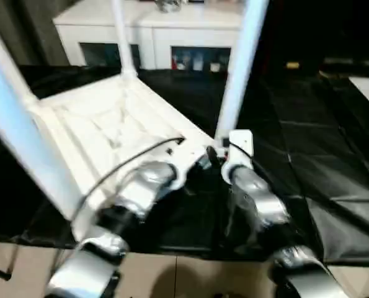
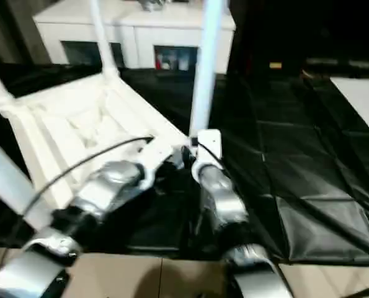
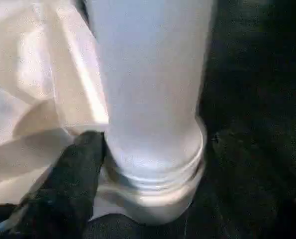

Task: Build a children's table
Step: Rotate leg to tighten

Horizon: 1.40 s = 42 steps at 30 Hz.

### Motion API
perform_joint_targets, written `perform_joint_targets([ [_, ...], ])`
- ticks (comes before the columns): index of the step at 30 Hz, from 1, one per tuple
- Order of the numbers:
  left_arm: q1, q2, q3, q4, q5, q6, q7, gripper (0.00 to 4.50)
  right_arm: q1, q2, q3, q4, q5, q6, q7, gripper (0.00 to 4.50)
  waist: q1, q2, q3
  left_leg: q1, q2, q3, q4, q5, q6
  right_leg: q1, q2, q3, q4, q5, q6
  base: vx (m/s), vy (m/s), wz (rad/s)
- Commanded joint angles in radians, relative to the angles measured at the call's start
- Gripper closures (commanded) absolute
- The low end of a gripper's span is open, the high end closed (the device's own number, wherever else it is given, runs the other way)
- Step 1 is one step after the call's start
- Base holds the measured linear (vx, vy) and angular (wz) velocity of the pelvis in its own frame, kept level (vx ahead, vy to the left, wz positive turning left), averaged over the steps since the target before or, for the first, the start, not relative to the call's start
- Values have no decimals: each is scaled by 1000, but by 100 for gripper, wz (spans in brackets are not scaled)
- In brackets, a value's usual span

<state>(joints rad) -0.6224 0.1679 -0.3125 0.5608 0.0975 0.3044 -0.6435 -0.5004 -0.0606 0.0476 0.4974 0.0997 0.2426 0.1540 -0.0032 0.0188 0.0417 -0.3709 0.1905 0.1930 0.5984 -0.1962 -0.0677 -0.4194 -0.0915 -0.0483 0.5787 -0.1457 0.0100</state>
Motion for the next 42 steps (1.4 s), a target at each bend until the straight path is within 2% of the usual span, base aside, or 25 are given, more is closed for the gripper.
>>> perform_joint_targets([
  [1,20,43,12,-51,-22,-58,-56,450,19,-49,1,-94,28,38,92,50,7,-10,-65,3,23,-11,-74,-229,73,51,-35,26,-67,-301,-188,0,0,0],
  [3,70,114,-6,-105,-71,-107,-222,450,92,-185,63,-217,56,43,333,50,17,-7,-64,2,26,-11,-75,-215,80,56,-37,25,-64,-282,-195,0,0,0],
  [4,73,122,-8,-108,-74,-114,-237,450,102,-202,70,-232,64,42,365,50,22,-6,-62,5,32,-11,-76,-217,85,56,-38,27,-62,-266,-200,0,0,0],
  [5,86,150,-13,-115,-87,-133,-291,450,140,-271,98,-293,94,27,493,50,24,-1,-62,7,32,-10,-75,-220,90,53,-35,27,-62,-246,-212,51,1,2],
  [6,92,163,-13,-120,-99,-135,-320,450,162,-310,107,-329,132,45,573,50,27,-1,-63,8,34,-10,-75,-218,89,54,-35,28,-59,-234,-216,0,0,0],
  [7,92,163,-13,-120,-99,-135,-320,450,162,-310,107,-329,132,45,573,50,29,-2,-64,10,33,-8,-74,-216,93,55,-35,29,-57,-221,-223,0,0,0],
  [8,103,183,-14,-144,-124,-114,-381,450,191,-370,119,-369,168,65,680,50,35,-6,-65,6,33,-8,-74,-191,98,58,-36,29,-50,-181,-243,0,0,0],
  [11,117,215,-24,-196,-164,-76,-480,450,204,-438,145,-377,153,61,765,50,37,-6,-64,7,36,-8,-73,-175,98,58,-39,30,-45,-175,-258,0,0,0],
  [14,123,225,-26,-227,-184,-63,-519,450,197,-456,153,-376,149,71,790,50,37,-6,-62,10,35,-5,-71,-176,97,55,-39,33,-46,-183,-267,0,0,0],
  [15,121,224,-25,-227,-186,-65,-519,450,188,-456,160,-364,136,60,789,50,36,-10,-63,11,34,-4,-70,-177,98,54,-39,33,-48,-187,-266,0,0,0],
  [19,112,224,-27,-212,-178,-83,-524,450,160,-440,177,-319,105,29,783,50,40,-8,-61,14,35,-4,-71,-193,79,50,-40,33,-52,-241,-250,0,0,0],
  [23,110,224,-24,-217,-174,-74,-527,450,147,-421,186,-296,106,31,801,50,39,-8,-64,12,33,-5,-70,-172,79,55,-39,33,-47,-207,-250,0,0,0],
  [24,110,226,-24,-219,-174,-72,-528,450,145,-416,190,-292,105,31,804,50,38,-11,-64,10,33,-6,-70,-167,82,56,-38,32,-46,-200,-253,0,0,0],
  [25,111,226,-24,-221,-173,-70,-529,450,144,-415,194,-291,104,30,806,74,40,-9,-64,11,33,-5,-69,-158,86,56,-39,32,-45,-188,-256,0,0,0],
  [27,112,226,-22,-222,-172,-69,-529,450,139,-409,199,-279,99,25,807,74,41,-9,-65,11,33,-5,-68,-149,90,56,-39,32,-43,-177,-258,0,0,0],
  [28,112,229,-23,-221,-169,-71,-529,450,133,-402,203,-264,91,18,805,74,41,-13,-65,10,33,-4,-67,-146,93,57,-39,33,-43,-176,-260,0,0,0],
  [29,112,229,-23,-221,-169,-71,-529,450,133,-402,204,-263,91,17,807,96,41,-10,-65,10,33,-5,-68,-146,93,57,-39,32,-42,-178,-262,0,0,0],
  [36,114,232,-25,-221,-163,-71,-531,450,116,-371,205,-231,90,5,809,157,41,-10,-64,11,33,-5,-67,-150,90,56,-38,32,-42,-186,-262,0,0,0],
  [42,116,233,-27,-222,-161,-70,-532,450,117,-368,210,-217,87,-1,817,182,40,-11,-65,10,32,-5,-66,-154,86,58,-39,32,-41,-185,-261,0,0,0],
])
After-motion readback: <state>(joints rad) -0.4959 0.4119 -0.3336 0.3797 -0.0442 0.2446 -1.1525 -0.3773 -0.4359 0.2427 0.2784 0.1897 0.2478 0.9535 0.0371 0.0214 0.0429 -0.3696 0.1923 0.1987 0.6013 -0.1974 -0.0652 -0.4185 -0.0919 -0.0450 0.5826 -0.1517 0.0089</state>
